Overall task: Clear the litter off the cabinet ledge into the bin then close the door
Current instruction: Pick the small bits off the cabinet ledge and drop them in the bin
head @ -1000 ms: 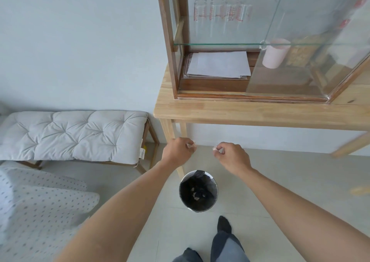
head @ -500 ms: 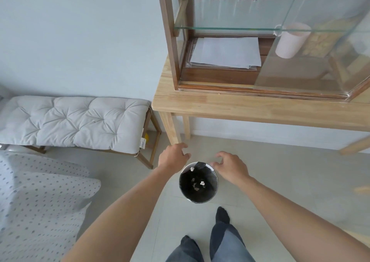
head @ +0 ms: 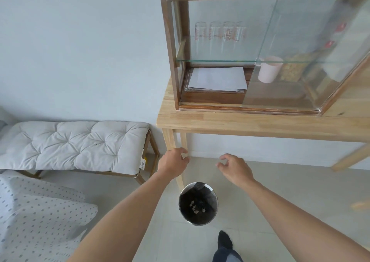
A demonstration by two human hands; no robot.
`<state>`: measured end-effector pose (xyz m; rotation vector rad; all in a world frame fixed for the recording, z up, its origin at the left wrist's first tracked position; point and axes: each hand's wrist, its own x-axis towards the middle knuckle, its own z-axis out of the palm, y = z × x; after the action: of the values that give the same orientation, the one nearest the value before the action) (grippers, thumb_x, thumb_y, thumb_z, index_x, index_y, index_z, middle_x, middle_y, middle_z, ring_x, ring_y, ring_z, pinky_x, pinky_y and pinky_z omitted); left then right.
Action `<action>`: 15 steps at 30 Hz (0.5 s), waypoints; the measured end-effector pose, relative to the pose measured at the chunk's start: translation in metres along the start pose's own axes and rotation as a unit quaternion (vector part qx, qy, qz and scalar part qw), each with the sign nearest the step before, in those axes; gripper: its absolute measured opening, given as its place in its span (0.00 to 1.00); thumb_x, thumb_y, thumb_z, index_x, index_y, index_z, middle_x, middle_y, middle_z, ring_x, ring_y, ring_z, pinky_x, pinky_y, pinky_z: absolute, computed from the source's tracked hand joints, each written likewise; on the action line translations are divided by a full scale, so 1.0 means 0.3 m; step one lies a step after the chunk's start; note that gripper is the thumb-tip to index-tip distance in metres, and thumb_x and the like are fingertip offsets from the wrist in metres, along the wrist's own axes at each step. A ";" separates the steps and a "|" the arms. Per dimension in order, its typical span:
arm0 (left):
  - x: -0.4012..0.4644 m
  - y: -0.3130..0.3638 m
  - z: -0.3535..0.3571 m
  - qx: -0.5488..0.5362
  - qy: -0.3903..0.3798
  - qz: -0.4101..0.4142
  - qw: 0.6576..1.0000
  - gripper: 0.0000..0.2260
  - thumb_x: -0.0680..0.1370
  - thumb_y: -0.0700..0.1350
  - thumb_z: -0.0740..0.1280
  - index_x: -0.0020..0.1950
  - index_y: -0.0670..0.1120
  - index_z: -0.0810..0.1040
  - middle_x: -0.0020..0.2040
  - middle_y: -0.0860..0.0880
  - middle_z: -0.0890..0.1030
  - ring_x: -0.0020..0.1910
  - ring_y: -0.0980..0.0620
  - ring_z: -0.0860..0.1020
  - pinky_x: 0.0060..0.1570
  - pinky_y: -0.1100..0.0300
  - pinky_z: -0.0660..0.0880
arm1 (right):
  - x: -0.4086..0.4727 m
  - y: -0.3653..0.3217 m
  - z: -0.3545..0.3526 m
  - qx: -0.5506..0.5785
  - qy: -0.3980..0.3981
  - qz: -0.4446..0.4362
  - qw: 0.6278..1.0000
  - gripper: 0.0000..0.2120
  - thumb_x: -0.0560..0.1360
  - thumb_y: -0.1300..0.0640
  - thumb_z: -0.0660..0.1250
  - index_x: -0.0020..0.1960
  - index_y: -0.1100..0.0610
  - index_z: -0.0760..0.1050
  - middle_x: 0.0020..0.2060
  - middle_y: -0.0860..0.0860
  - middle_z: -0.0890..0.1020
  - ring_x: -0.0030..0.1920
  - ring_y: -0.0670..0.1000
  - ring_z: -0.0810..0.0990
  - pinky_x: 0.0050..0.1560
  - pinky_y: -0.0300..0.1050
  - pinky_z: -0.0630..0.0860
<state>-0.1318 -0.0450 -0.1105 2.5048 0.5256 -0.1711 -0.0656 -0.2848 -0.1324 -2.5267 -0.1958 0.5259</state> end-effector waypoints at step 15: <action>-0.016 0.292 -0.362 0.075 0.048 0.130 0.987 0.25 0.83 0.59 0.65 0.78 0.53 0.72 0.70 0.51 0.79 0.70 0.45 0.76 0.63 0.48 0.75 | -0.108 -0.180 -0.464 0.025 0.144 -0.038 0.989 0.13 0.81 0.44 0.65 0.58 0.47 0.84 0.50 0.45 0.87 0.51 0.55 0.85 0.47 0.48 0.77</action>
<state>-0.0997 -0.0527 0.0251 2.7097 0.2242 0.0108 -0.0402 -0.3148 0.0152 -2.4990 -0.1675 0.1313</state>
